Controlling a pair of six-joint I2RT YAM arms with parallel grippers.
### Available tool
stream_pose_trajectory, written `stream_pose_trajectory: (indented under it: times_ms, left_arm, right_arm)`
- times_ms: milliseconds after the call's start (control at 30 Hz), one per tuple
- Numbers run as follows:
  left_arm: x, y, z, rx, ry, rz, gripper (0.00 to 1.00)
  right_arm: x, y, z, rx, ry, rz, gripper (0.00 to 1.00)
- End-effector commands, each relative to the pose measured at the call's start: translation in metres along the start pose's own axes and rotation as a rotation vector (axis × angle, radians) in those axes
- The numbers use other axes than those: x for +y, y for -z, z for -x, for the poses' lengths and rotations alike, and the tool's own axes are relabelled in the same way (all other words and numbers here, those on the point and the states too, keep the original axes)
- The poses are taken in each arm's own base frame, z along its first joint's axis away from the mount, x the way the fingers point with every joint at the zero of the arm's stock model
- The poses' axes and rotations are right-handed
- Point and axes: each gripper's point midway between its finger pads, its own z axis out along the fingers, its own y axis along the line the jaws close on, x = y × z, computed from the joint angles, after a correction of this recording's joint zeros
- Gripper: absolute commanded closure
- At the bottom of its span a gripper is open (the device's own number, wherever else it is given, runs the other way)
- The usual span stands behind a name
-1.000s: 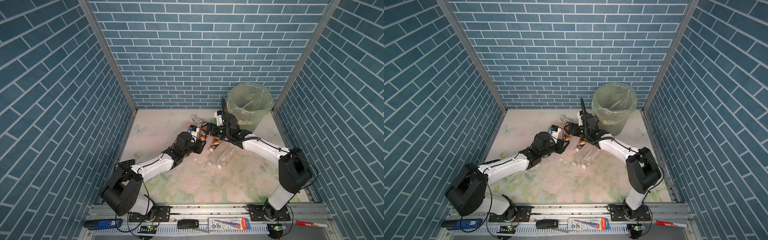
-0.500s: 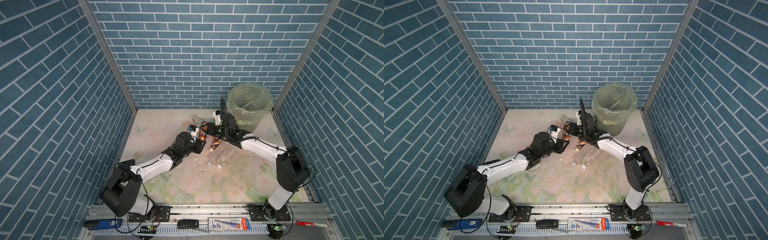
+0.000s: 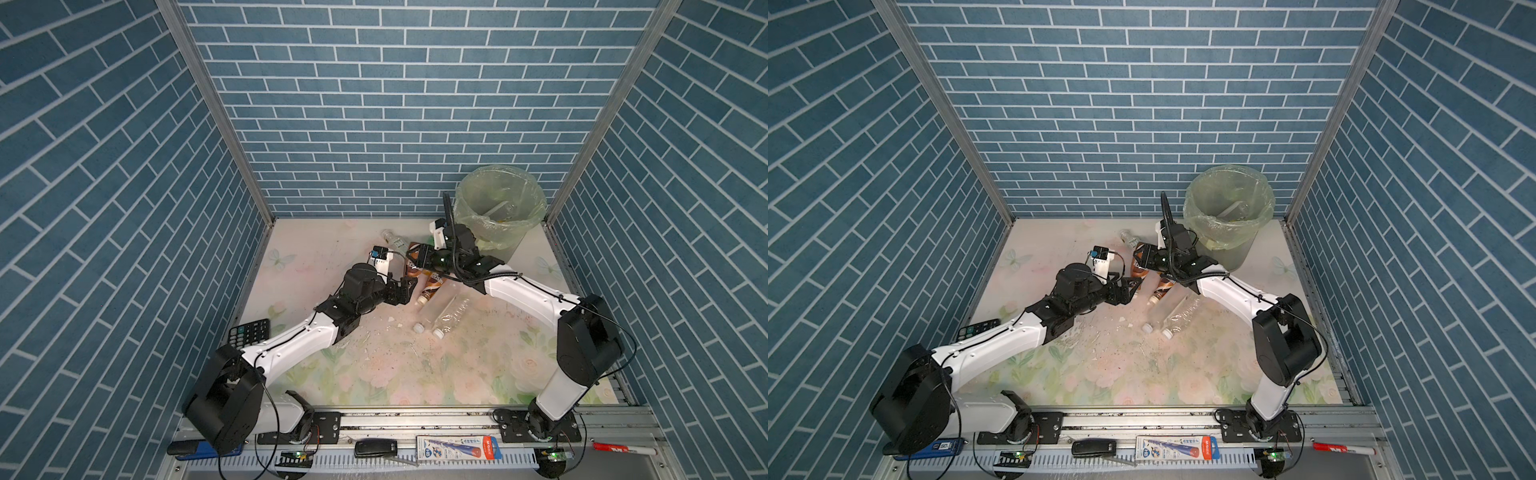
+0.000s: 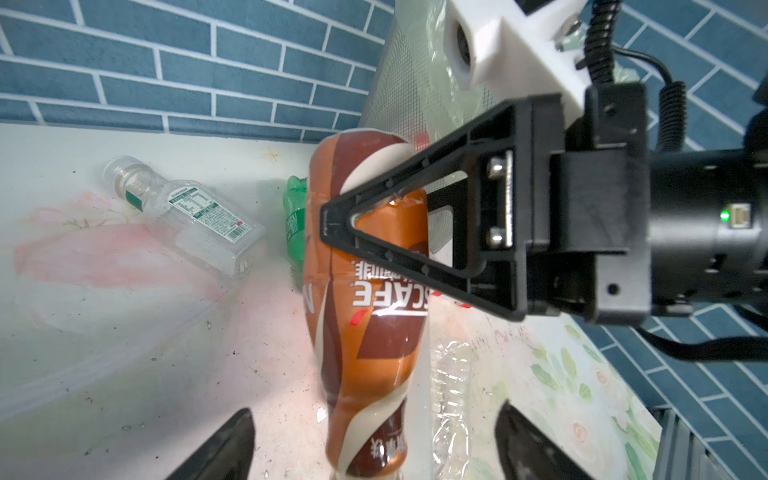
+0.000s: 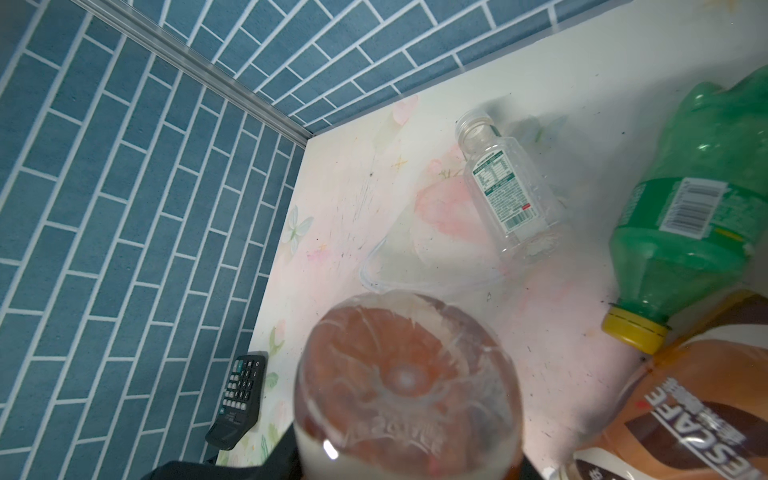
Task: Throw the plastic bottles in the bin
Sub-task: 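Carry the Nescafe bottle over the bin with the right gripper and drop it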
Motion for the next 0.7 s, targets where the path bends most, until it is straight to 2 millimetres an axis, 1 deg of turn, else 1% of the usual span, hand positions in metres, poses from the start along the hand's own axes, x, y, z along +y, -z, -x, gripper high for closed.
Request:
stream_pose_trajectory:
  times_ms: [0, 33, 133, 233, 333, 500, 600, 667]
  left_arm:
    - [-0.01, 0.009, 0.022, -0.041, 0.007, -0.009, 0.01]
    - [-0.012, 0.01, 0.027, -0.05, 0.009, -0.014, 0.01]
    - [-0.022, 0.011, 0.043, -0.063, 0.011, -0.032, 0.01]
    - [-0.034, 0.01, 0.061, -0.077, 0.002, -0.052, 0.01]
    - [-0.046, 0.007, 0.086, -0.114, -0.005, -0.076, 0.01]
    - [-0.07, -0.008, 0.123, -0.157, -0.022, -0.136, 0.01]
    - [-0.081, -0.021, 0.135, -0.156, -0.029, -0.166, 0.01]
    - [-0.087, -0.029, 0.14, -0.15, -0.033, -0.185, 0.01]
  right_arm:
    - [0.03, 0.046, 0.053, -0.126, 0.095, 0.003, 0.55]
    - [0.031, 0.053, 0.058, -0.133, 0.111, -0.012, 0.55]
    - [0.037, 0.082, 0.084, -0.185, 0.165, -0.054, 0.56]
    - [0.045, 0.117, 0.116, -0.251, 0.223, -0.085, 0.56]
    - [0.05, 0.162, 0.151, -0.343, 0.292, -0.161, 0.56]
    - [0.059, 0.248, 0.204, -0.534, 0.429, -0.311, 0.57]
    - [0.064, 0.299, 0.231, -0.663, 0.495, -0.417, 0.58]
    - [0.068, 0.331, 0.245, -0.752, 0.528, -0.48, 0.58]
